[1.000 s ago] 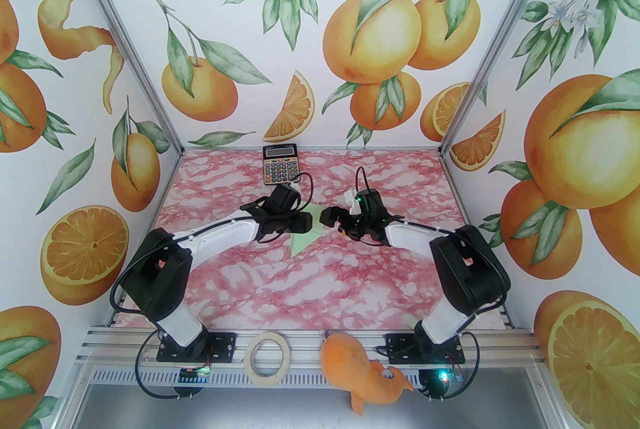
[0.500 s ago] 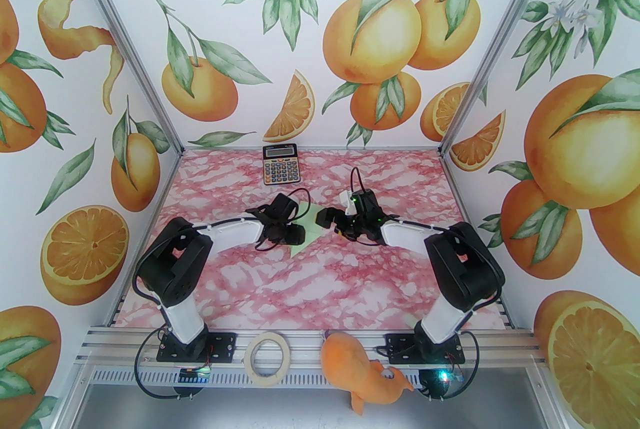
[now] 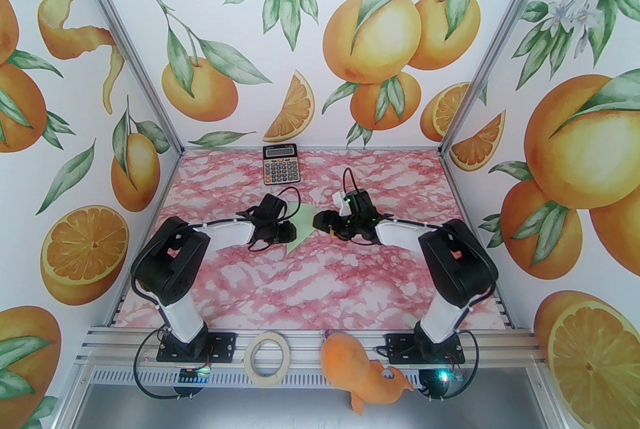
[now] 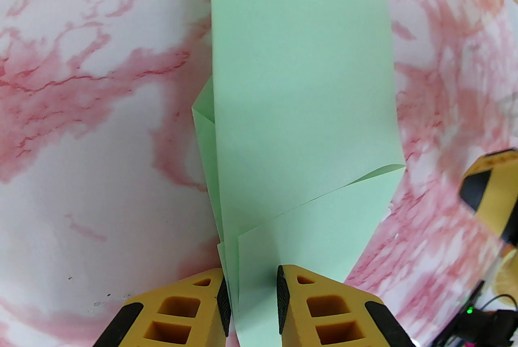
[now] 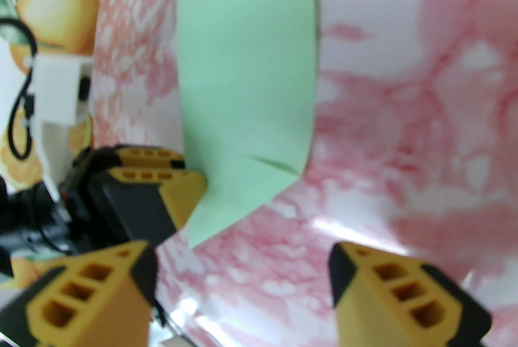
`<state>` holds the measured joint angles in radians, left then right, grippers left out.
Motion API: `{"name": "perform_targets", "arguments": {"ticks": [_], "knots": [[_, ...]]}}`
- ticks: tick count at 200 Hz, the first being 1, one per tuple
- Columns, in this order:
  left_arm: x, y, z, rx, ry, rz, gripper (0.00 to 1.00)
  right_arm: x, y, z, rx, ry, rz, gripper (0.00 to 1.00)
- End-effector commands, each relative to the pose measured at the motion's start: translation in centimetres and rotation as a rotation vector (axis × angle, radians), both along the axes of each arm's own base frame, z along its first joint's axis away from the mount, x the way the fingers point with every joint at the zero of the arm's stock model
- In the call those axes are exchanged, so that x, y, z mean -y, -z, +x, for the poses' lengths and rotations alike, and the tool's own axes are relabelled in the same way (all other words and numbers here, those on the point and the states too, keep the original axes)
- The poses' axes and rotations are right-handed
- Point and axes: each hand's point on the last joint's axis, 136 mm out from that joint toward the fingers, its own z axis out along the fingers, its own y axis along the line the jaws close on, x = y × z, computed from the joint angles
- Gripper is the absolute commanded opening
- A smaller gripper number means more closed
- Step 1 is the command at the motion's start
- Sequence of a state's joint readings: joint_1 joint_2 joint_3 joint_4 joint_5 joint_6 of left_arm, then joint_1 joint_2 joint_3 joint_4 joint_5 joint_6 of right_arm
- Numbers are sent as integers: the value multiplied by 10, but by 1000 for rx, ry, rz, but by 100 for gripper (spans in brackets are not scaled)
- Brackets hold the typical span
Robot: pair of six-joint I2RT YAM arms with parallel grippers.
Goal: Fold a paper plane with a square sheet of paper (fold left side to right side)
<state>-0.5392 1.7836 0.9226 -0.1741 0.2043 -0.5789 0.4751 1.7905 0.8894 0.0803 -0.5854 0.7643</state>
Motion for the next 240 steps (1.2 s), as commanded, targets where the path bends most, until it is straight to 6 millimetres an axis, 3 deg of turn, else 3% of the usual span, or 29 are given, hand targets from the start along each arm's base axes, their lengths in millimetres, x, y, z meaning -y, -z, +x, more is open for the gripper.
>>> {"name": "perform_targets", "arguments": {"ticks": [1,31,69,105,124,153,174,193,240], "knots": [[8,22,-8,-36,5,-40,27,-19,5,1,-22,-17,37,67],[10,25,-10,-49,-12,-83,27,-28,17,-2,-66,7,68,59],[12,27,-13,-63,-25,-113,27,-36,24,1,-115,59,105,59],[9,26,-14,-65,-43,-113,27,-32,33,-2,-118,113,-20,61],[8,23,-14,-59,-46,-111,28,-30,29,-1,-82,106,-97,53],[8,22,-11,-59,-55,-109,28,-41,16,1,-72,80,-39,42],[9,22,-11,-61,-58,-113,28,-52,8,0,-67,56,-1,22],[9,21,-10,-58,-62,-112,28,-58,6,0,-61,45,8,21],[10,8,-6,-37,-59,-115,31,-59,42,1,-129,35,-61,14]]}}
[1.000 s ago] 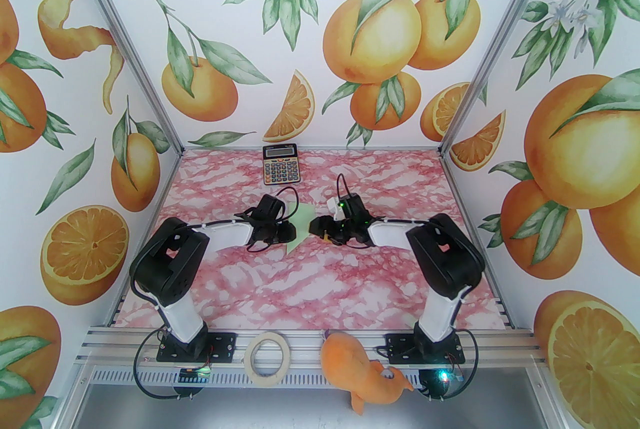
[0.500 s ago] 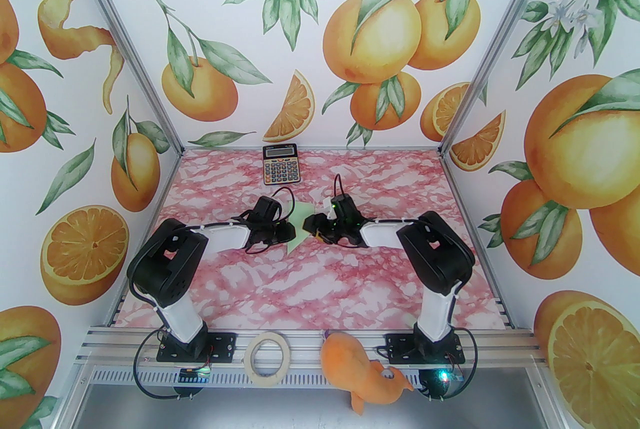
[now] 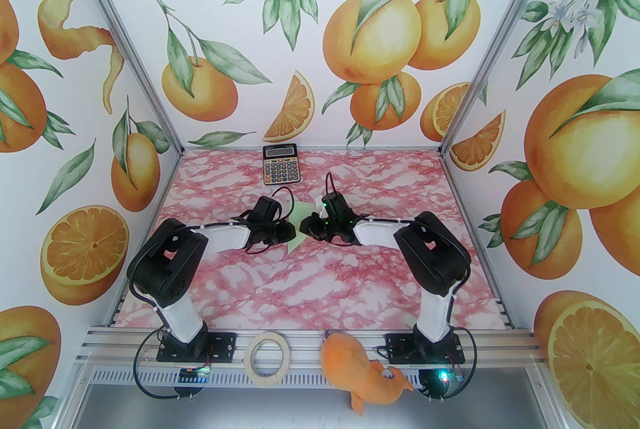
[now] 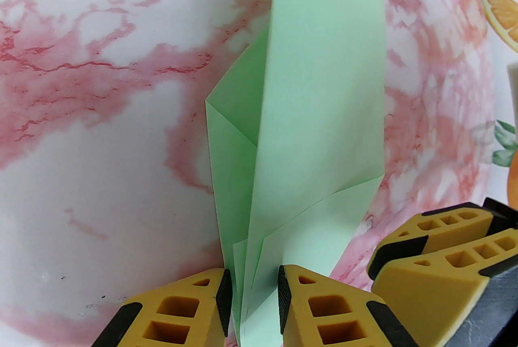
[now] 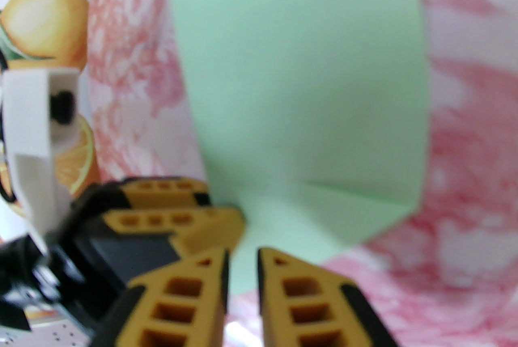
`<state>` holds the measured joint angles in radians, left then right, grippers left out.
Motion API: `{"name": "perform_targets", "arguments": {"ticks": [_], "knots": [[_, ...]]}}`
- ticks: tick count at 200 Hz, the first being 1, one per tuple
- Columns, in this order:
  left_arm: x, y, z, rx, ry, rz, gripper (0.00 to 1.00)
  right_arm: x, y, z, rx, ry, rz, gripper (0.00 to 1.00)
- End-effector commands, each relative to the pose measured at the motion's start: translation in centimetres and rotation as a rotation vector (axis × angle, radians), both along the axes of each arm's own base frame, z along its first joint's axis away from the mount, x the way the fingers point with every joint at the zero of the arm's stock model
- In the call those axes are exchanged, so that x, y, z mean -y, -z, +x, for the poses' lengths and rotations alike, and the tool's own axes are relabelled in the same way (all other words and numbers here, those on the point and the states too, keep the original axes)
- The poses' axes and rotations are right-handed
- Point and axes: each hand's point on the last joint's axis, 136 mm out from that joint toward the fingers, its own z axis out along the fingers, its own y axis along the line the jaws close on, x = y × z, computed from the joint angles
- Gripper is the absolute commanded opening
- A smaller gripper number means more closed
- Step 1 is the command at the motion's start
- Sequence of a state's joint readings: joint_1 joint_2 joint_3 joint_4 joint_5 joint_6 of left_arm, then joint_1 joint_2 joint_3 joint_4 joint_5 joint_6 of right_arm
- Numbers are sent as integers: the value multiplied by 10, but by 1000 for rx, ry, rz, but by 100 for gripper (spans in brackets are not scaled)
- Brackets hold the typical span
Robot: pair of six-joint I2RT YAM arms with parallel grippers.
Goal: Fold a paper plane with a square sheet of paper (fold left side to right side)
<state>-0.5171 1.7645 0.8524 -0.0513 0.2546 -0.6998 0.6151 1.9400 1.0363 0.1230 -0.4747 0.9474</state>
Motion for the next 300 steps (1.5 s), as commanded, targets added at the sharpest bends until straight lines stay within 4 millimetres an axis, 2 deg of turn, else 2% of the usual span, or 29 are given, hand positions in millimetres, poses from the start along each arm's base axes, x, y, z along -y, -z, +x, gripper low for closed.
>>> {"name": "perform_targets", "arguments": {"ticks": [1,26,55,80,93,118,131,179,193,222,252,300], "knots": [[10,8,-7,-17,36,-4,31,1,30,-7,-71,-18,-59,14],[8,-15,2,21,37,7,36,7,45,-9,-87,-12,-103,13],[9,-46,10,74,46,12,38,8,50,-10,-91,-16,-114,13],[19,-57,15,86,47,-47,29,8,49,-10,-90,-18,-111,13],[20,-54,15,78,42,-56,21,7,48,-10,-88,-19,-109,13],[25,-47,11,55,58,-88,17,6,48,-10,-87,-21,-106,13],[27,-46,10,46,61,-97,10,6,47,-9,-87,-22,-106,13],[15,-65,9,104,22,-46,21,5,48,-9,-92,-24,-98,14],[20,-66,7,108,44,-73,26,4,47,-9,-88,-25,-98,14],[29,-55,2,91,69,-109,23,3,46,-9,-88,-25,-96,14],[28,-38,-1,54,76,-94,24,3,44,-9,-82,-26,-89,16],[13,-21,-1,44,48,1,24,2,27,-3,-45,-23,-64,23]]}}
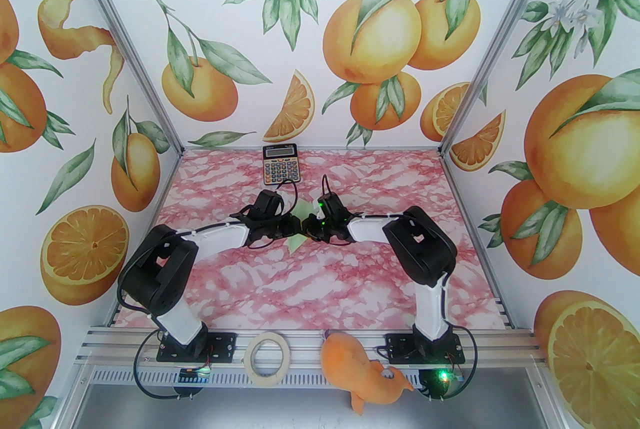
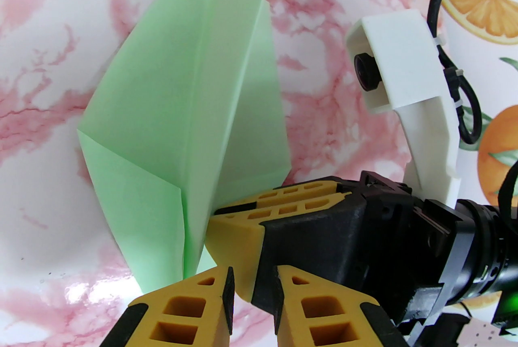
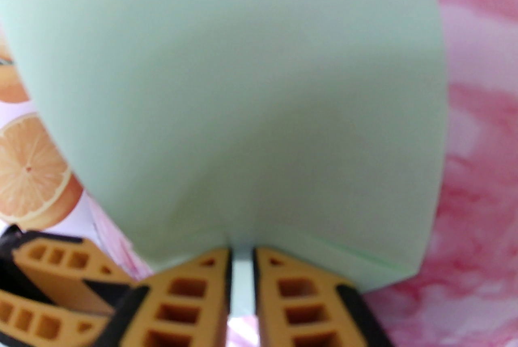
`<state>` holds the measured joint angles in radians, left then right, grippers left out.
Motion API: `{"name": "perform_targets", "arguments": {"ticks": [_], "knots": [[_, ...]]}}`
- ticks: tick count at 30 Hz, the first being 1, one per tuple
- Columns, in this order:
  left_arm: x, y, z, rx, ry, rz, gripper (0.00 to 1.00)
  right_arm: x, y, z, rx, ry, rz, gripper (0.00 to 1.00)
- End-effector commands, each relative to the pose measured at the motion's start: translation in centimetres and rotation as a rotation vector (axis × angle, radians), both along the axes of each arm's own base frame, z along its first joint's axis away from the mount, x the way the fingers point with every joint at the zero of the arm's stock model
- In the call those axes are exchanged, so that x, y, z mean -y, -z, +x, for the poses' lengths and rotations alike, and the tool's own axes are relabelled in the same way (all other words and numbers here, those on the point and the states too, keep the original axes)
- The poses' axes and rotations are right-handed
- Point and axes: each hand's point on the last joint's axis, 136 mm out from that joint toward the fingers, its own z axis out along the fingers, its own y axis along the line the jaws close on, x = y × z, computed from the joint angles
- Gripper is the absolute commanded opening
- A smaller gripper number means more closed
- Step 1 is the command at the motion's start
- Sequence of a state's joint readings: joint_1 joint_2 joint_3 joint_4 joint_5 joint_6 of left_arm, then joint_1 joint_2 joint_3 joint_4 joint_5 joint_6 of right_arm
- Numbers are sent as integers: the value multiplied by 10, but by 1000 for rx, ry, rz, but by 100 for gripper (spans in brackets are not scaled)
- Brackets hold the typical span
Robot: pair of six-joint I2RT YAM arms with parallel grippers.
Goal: Fold a paper plane with a square sheet of paper (fold left side to right side)
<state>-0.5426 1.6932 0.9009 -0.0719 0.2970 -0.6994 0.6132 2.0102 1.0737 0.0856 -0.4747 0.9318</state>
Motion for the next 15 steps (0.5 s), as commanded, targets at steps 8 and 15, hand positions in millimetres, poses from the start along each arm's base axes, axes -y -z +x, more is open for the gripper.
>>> {"name": "perform_targets", "arguments": {"ticks": [8,15], "knots": [[-18,40,-5,-41,-11,122,24,12,-30,7,68,15,16,28],[-20,39,-4,-37,-22,126,24,18,-33,6,66,11,16,28]]}}
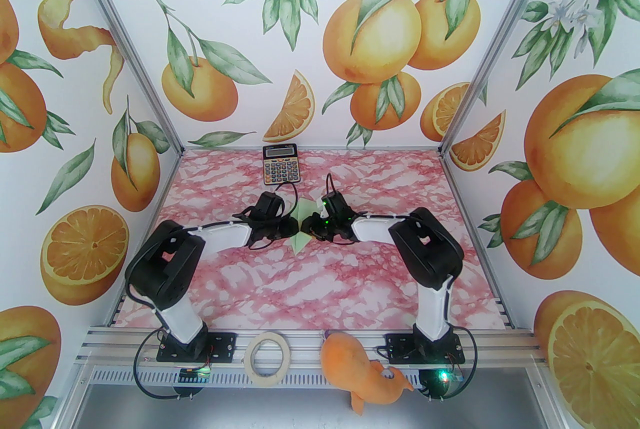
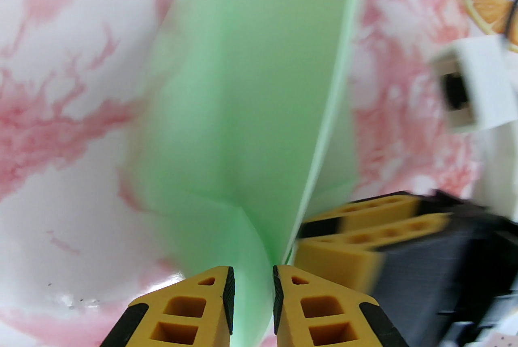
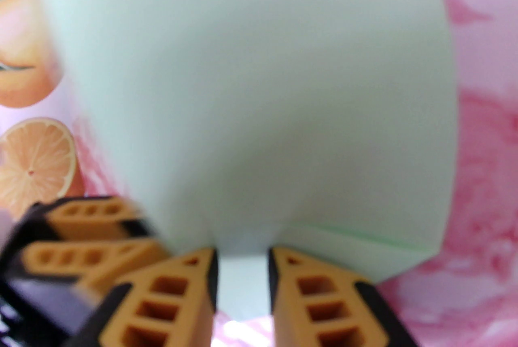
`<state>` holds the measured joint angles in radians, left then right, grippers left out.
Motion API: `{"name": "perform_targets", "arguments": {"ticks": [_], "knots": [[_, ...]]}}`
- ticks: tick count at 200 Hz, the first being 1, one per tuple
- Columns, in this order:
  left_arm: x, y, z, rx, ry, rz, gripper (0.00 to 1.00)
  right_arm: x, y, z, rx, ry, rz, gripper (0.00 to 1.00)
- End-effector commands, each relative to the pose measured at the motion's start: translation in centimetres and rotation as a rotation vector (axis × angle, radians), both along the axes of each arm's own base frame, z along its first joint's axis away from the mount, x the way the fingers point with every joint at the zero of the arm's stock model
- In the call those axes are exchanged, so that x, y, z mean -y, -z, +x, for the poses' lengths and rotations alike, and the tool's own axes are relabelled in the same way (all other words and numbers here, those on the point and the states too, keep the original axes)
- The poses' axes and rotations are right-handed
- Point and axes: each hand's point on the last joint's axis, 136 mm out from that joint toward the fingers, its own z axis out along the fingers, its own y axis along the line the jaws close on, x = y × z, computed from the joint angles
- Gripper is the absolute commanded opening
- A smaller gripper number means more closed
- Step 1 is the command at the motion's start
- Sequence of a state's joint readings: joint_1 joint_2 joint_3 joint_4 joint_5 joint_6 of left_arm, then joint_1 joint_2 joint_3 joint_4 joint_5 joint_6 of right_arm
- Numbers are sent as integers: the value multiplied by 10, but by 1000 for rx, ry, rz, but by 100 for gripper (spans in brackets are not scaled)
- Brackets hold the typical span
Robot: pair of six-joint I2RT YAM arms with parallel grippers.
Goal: Fold a paper plane with a square sheet of paper (fold left side to right side)
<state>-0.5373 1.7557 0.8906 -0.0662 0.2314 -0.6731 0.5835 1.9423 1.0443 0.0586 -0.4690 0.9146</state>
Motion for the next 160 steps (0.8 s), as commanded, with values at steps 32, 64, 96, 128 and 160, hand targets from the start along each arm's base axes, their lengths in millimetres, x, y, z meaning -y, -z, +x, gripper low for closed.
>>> {"name": "perform_targets", "arguments": {"ticks": [32,64,96,128,160], "knots": [[-7,2,-5,3,-3,-15,23,-2,-9,0,28,-27,15,22],[-4,13,-7,-21,-4,-32,22,-6,-5,-3,19,-40,13,17],[-5,20,-9,-30,-3,-32,22,-7,-10,-4,25,-56,26,16],[-4,22,-9,-33,0,-46,21,-20,-4,1,9,-79,42,12],[-7,16,-7,-16,-13,-59,20,-28,8,0,-24,-92,51,11]]}}
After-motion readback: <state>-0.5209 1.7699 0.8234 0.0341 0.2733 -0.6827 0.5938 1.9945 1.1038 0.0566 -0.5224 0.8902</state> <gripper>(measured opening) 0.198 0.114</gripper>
